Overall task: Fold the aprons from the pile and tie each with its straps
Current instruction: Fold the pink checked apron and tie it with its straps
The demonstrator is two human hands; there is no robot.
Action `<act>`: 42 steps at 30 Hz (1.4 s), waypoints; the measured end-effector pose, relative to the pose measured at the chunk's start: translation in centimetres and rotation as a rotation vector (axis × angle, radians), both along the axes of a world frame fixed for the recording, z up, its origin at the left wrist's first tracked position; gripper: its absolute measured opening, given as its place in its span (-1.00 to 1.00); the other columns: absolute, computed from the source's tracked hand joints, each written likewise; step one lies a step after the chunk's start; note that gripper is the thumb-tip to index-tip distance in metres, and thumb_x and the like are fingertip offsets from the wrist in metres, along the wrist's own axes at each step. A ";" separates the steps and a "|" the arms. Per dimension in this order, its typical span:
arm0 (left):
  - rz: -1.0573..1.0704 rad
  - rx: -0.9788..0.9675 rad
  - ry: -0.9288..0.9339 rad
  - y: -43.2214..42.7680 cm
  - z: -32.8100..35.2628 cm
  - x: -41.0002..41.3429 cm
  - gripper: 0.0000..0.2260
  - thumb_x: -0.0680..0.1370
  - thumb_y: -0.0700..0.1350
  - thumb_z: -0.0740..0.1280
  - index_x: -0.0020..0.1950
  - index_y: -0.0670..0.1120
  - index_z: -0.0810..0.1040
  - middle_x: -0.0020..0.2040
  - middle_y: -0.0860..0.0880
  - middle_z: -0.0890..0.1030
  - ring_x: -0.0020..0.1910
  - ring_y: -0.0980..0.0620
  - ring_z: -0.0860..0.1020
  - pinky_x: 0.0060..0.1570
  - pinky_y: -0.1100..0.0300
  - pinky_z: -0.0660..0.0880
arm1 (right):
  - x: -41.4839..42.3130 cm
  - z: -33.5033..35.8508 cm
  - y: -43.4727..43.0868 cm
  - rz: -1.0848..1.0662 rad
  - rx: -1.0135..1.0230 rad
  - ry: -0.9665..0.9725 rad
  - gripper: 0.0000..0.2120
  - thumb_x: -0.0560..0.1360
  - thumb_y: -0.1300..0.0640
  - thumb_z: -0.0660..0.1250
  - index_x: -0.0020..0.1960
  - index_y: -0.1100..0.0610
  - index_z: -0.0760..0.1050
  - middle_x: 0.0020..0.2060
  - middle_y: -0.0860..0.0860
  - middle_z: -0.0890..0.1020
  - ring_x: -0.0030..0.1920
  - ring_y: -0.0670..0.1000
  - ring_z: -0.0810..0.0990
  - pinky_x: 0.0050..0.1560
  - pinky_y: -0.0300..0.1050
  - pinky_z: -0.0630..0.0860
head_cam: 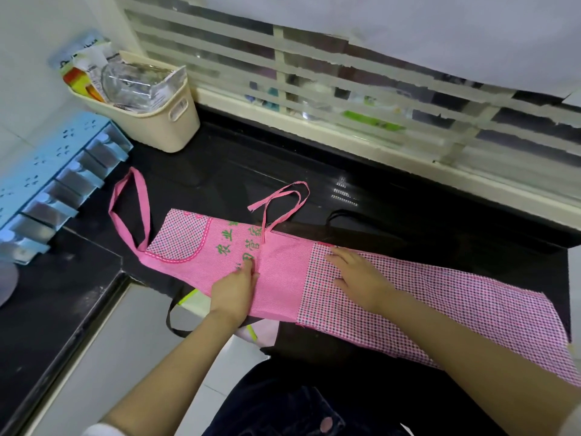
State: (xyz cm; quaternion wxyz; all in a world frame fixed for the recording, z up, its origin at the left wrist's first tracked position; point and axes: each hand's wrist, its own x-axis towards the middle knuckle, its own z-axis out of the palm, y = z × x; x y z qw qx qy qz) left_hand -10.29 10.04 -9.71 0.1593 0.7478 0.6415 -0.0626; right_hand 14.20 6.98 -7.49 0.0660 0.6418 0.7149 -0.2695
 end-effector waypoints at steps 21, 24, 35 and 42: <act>-0.505 0.093 -0.119 0.3 -0.2 8.5 -0.60 0.55 -0.24 0.26 0.39 -0.13 0.38 0.39 -0.16 0.37 0.39 -0.15 0.33 0.36 -0.01 0.27 | 3.0 -0.4 3.0 -0.136 0.124 -0.280 -0.73 0.62 0.02 0.12 0.24 0.13 0.39 0.20 0.06 0.52 0.21 0.05 0.47 0.22 -0.07 0.37; -0.515 0.122 -0.233 -0.8 -0.1 8.6 -0.70 0.56 -0.14 0.22 0.29 -0.12 0.49 0.27 -0.12 0.50 0.25 -0.12 0.49 0.24 0.04 0.40 | 3.1 -0.4 3.0 -0.152 0.134 -0.267 -0.76 0.63 0.04 0.12 0.20 0.13 0.39 0.15 0.06 0.56 0.15 0.05 0.52 0.14 -0.09 0.42; -0.644 0.006 -0.096 -1.6 -4.2 5.1 -0.53 0.67 0.04 -0.21 0.49 -0.08 0.21 0.50 -0.09 0.23 0.48 -0.03 0.14 0.44 0.04 -0.02 | -0.9 -0.9 -4.5 0.295 -0.062 -0.132 -0.34 0.58 -0.23 -0.05 0.53 -0.02 -0.26 0.49 0.00 -0.29 0.47 0.13 -0.36 0.38 0.16 -0.37; -0.622 0.023 -0.075 -1.6 -3.7 4.8 -0.53 0.66 0.05 -0.23 0.54 -0.03 0.08 0.52 -0.07 0.18 0.50 -0.05 0.15 0.44 0.06 -0.05 | 6.7 -1.8 -5.6 0.270 -0.139 -0.306 -0.03 0.02 -0.49 -0.71 0.37 -0.11 -0.51 0.40 -0.02 -0.43 0.39 0.09 -0.48 0.32 0.19 -0.44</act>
